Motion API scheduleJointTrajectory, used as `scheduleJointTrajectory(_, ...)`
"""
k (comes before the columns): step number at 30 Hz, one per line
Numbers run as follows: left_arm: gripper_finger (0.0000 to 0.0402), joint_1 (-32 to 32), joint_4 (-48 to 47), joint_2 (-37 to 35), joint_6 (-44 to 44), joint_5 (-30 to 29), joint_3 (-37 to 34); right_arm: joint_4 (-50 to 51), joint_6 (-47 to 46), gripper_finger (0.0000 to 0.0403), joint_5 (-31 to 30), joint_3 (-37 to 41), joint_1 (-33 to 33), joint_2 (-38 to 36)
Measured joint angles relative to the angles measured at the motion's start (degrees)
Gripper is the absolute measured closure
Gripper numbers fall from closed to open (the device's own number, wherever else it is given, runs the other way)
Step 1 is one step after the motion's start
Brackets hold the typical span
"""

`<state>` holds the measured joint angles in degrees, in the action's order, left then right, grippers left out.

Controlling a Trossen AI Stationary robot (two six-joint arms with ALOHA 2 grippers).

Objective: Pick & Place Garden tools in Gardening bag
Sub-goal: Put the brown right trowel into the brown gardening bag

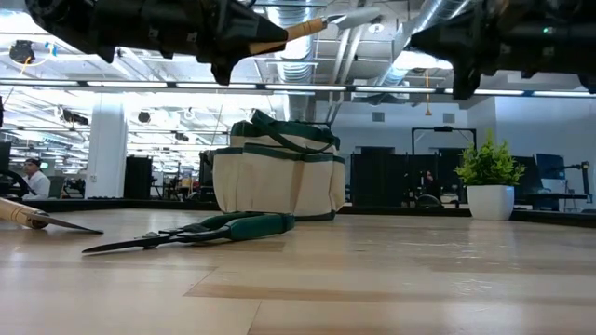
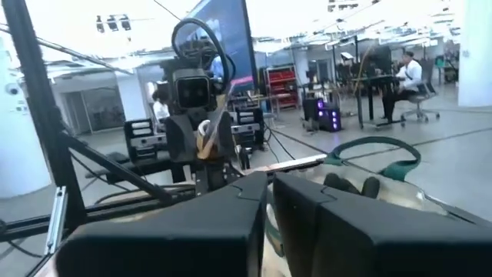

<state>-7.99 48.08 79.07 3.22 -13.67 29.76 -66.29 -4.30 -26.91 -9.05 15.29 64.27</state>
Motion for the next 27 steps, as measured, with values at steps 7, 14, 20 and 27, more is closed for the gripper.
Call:
scheduleJointTrajectory(7,0.0354,0.3,1.0,0.0,0.0,0.0,0.0,-0.5,-0.2,0.0325,0.9,-4.8,-1.5,5.7)
scheduleJointTrajectory(14,0.0354,0.5,1.6,0.0,0.0,0.0,0.0,-0.2,-0.3,0.0215,4.6,-10.5,-2.6,11.0)
scheduleJointTrajectory(20,0.0354,0.5,1.8,0.0,0.0,0.0,0.0,-0.2,-3.8,0.0148,4.6,-14.0,-4.4,15.2)
scheduleJointTrajectory(27,0.0354,0.5,1.9,0.1,-1.0,-0.3,0.0,-0.2,-8.7,0.0157,8.6,-16.6,-7.9,18.8)
